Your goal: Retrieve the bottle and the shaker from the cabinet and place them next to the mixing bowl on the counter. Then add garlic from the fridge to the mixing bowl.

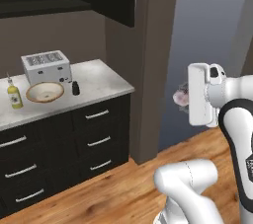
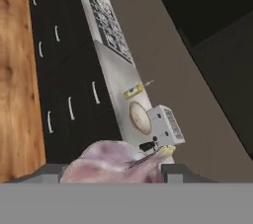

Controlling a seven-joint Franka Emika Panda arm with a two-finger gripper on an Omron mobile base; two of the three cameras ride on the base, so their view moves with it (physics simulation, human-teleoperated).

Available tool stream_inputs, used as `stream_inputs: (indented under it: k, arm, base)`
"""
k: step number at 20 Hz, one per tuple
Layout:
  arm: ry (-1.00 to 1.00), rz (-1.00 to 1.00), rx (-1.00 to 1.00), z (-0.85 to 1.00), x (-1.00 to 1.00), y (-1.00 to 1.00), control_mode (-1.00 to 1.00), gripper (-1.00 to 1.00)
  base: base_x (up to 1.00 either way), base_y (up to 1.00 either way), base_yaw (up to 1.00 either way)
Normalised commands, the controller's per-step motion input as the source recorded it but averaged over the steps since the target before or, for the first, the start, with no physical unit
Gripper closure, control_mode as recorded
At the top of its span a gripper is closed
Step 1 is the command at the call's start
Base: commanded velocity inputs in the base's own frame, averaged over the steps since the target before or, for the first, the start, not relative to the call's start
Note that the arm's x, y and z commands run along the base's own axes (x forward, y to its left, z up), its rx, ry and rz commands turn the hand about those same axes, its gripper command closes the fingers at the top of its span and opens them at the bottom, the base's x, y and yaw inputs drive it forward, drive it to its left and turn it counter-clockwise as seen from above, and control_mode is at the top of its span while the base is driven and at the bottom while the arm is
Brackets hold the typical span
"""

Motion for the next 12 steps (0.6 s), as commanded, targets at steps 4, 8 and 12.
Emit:
stream_inputs:
  k: [4,8,12]
  arm:
    - [0.00,0.00,0.00,0.00,0.00,0.00,1.00,1.00]
    - [0.00,0.00,0.00,0.00,0.00,0.00,1.00,1.00]
    - [0.00,0.00,0.00,0.00,0.00,0.00,1.00,1.00]
  base:
    - [0.40,0.97,0.22]
    - [0.41,0.97,0.19]
    - [0.38,0.87,0.21]
